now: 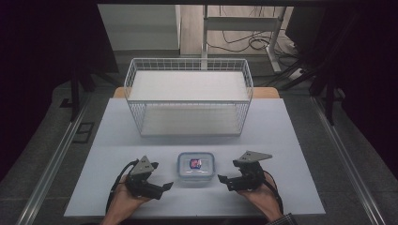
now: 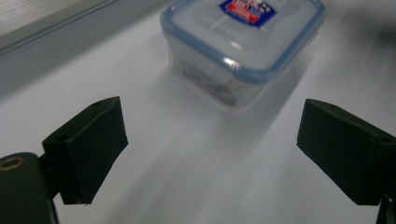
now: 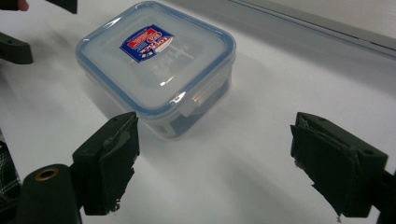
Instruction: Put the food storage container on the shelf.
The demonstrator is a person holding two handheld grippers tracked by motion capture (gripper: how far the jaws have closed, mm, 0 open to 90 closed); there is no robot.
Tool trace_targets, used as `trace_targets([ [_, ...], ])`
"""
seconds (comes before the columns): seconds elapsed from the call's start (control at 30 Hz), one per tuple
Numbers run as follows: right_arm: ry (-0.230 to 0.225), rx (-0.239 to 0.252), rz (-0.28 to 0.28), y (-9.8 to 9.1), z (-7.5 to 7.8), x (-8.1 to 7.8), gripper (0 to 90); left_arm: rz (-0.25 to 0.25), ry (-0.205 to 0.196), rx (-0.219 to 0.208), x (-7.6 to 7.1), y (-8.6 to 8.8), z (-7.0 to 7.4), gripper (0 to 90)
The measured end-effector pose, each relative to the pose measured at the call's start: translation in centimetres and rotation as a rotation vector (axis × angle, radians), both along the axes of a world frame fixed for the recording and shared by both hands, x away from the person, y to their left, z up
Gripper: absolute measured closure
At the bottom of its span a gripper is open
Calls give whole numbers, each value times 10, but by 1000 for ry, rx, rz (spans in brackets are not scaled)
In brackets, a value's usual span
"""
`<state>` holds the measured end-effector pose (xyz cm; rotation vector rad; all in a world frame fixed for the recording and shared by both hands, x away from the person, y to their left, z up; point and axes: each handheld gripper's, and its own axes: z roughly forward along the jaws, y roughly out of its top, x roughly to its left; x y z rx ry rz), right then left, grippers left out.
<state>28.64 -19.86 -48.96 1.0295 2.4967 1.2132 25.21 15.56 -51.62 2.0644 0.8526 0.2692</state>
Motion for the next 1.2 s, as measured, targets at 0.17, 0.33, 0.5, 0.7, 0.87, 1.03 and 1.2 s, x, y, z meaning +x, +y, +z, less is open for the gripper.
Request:
trace_targets([
  [0.17,-14,-4,18,11,1,6,163,-25,-1,-20,21,-16,7,77],
  [0.33,5,2,21,21,-1,18,142,-37,17,-52,44,-36,9,48],
  [0.5,93,21,39,30,-9,34,56,-35,115,-92,62,-47,-5,13],
  [0.7,187,69,74,34,-20,44,85,-92,222,-181,64,-43,-16,50],
  [0.87,261,115,128,38,-26,44,127,-105,240,-189,57,-37,-15,127],
  [1.03,235,103,117,30,-18,35,277,-115,245,-210,46,-26,-13,285],
  [1.2,258,141,132,18,-17,27,442,-121,235,-206,39,-21,-11,382],
])
